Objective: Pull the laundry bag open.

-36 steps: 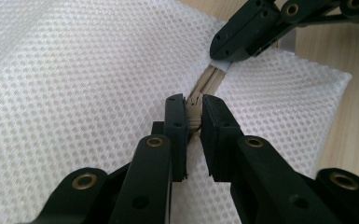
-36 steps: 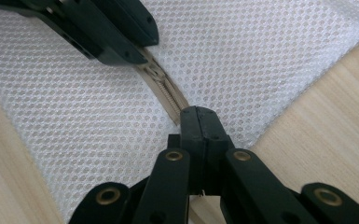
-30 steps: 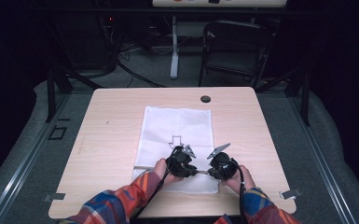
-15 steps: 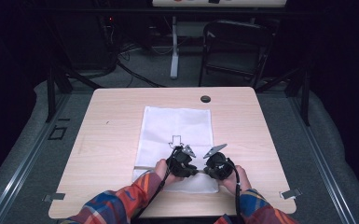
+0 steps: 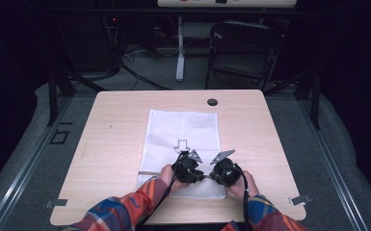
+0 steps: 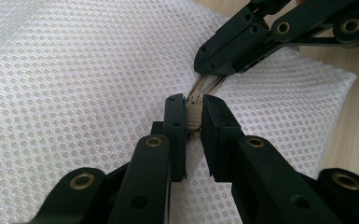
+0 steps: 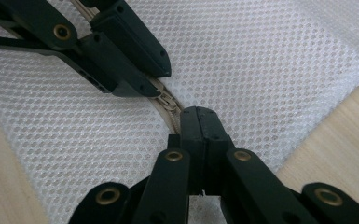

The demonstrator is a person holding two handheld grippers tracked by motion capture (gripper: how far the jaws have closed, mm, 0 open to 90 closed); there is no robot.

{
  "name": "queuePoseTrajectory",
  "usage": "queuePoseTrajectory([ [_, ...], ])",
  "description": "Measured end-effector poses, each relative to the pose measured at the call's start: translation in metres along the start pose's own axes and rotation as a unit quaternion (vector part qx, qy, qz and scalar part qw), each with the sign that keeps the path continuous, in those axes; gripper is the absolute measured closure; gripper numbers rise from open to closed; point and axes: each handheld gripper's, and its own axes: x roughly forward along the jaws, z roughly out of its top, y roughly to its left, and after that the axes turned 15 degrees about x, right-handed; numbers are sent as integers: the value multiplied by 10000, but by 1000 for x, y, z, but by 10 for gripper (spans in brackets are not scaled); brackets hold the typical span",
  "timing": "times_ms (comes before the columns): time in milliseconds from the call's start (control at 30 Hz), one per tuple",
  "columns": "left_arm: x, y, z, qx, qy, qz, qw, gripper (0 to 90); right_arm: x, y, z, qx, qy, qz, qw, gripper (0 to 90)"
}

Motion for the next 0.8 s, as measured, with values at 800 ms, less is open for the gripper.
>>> queuePoseTrajectory([
  [800, -4, -2, -1, 22, 63, 70, 10000, 810, 0, 5, 0, -223, 21, -156, 9996, 900],
])
